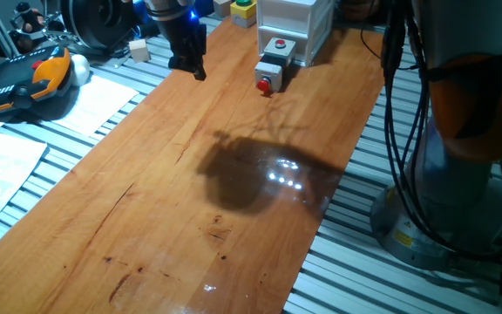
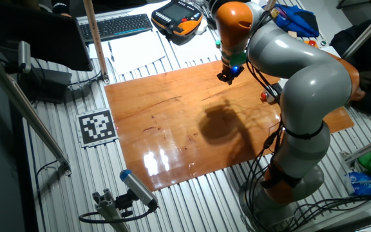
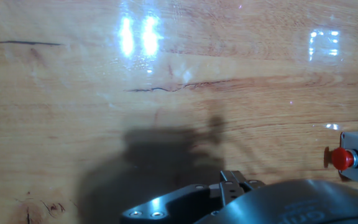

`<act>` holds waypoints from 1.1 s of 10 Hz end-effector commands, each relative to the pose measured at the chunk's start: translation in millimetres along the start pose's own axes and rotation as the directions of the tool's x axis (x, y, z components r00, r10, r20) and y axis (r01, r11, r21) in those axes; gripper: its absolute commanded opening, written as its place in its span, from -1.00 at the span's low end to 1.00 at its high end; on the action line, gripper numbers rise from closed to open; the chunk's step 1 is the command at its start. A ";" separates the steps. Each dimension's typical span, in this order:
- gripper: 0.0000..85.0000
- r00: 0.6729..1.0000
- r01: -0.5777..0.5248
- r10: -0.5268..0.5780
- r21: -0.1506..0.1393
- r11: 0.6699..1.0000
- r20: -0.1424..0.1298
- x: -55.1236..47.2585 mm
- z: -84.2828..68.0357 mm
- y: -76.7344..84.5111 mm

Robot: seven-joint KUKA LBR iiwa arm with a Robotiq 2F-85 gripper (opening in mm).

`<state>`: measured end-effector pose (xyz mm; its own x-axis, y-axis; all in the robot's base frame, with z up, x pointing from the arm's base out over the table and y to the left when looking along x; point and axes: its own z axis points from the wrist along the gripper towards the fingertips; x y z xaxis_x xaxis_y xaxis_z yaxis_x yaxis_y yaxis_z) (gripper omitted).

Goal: Press the button horizontally

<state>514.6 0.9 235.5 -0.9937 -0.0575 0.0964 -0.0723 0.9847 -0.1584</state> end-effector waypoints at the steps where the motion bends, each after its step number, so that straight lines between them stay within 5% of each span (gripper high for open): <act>1: -1.00 1.000 -0.008 0.008 0.001 1.000 -0.002 0.1 -0.1 0.0; 5: -1.00 1.000 0.004 -0.004 0.003 1.000 -0.002 0.1 -0.1 0.3; 6: -1.00 0.998 -0.005 0.006 -0.011 1.000 0.066 0.1 -0.1 0.3; 7: -1.00 0.997 -0.013 0.012 0.001 1.000 0.074 0.1 -0.1 0.3; 8: -1.00 0.998 -0.037 0.038 -0.020 0.999 0.043 0.1 -0.1 0.3; 10: -1.00 0.993 -0.107 0.107 -0.008 0.994 0.040 0.1 -0.1 0.3; 11: -1.00 0.990 -0.138 0.139 -0.039 0.990 0.030 0.1 -0.1 0.3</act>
<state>514.5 1.1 235.7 -0.9960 0.0771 0.0463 0.0707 0.9894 -0.1265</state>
